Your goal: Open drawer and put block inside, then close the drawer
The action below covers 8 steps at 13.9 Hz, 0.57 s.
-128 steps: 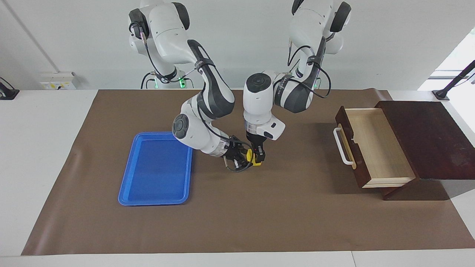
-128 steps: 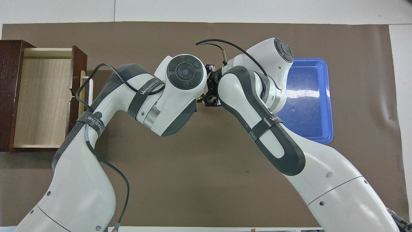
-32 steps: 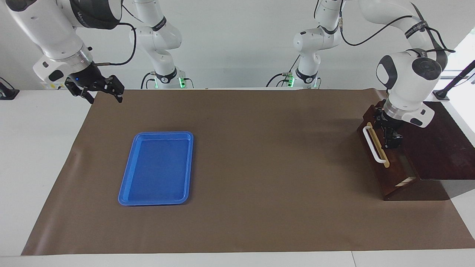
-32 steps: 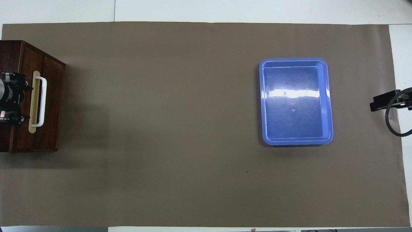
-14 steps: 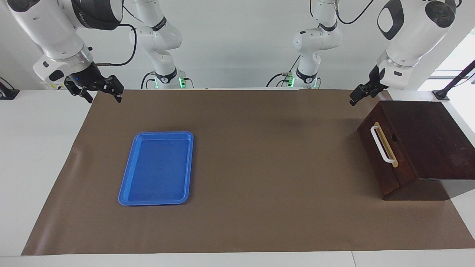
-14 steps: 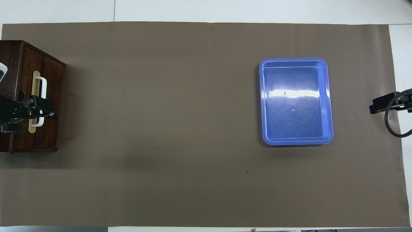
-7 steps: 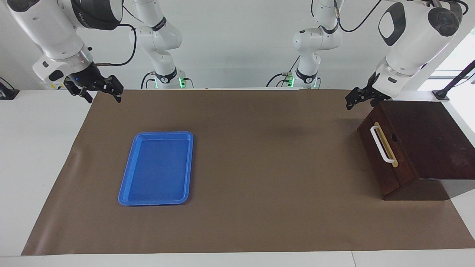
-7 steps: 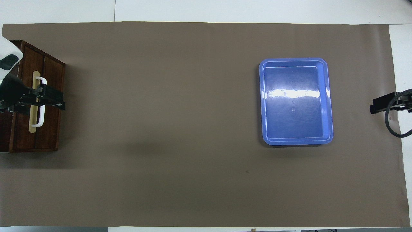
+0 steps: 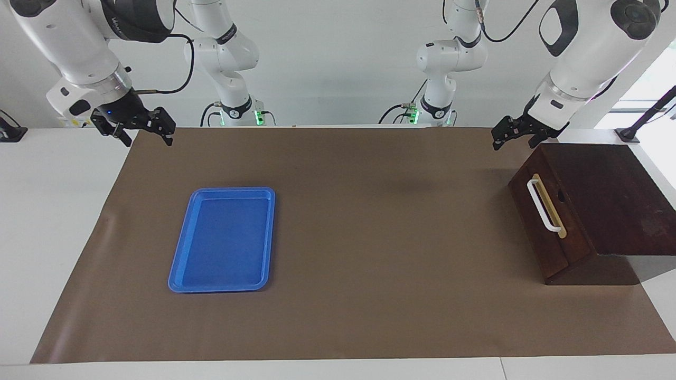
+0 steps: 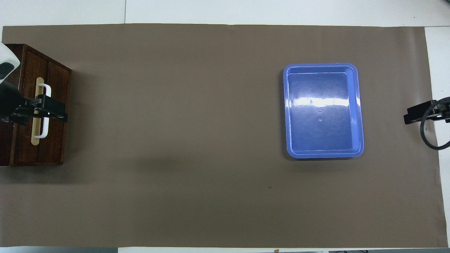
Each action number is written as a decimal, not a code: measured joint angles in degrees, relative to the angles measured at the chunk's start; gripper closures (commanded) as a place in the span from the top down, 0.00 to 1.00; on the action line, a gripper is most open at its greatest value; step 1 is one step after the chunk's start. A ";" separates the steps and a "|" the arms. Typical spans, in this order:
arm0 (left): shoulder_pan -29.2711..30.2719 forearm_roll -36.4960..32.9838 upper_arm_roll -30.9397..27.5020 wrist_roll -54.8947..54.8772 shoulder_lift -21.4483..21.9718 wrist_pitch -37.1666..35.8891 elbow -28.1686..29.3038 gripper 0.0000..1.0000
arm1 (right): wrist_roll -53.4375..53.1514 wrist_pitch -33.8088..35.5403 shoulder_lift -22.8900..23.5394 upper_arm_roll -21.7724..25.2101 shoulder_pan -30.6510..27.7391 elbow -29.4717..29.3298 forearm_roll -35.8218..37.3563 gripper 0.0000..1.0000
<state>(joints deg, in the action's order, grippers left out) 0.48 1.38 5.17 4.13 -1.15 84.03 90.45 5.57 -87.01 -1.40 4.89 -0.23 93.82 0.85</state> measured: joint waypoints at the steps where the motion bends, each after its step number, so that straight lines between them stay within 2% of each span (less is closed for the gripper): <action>1: 0.00 0.00 -0.09 -0.18 0.16 -0.20 0.09 1.00 | 0.00 0.00 0.00 0.00 0.00 0.00 0.00 1.00; 8: 0.00 -0.04 -0.16 -0.85 0.30 -0.22 0.15 1.00 | 0.00 0.00 -0.02 0.01 0.00 0.00 0.00 1.00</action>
<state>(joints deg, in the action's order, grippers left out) 0.48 1.34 5.01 3.28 -0.85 83.82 90.60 5.57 -87.01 -1.42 4.90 -0.24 93.82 0.85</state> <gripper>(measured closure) 0.000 0.000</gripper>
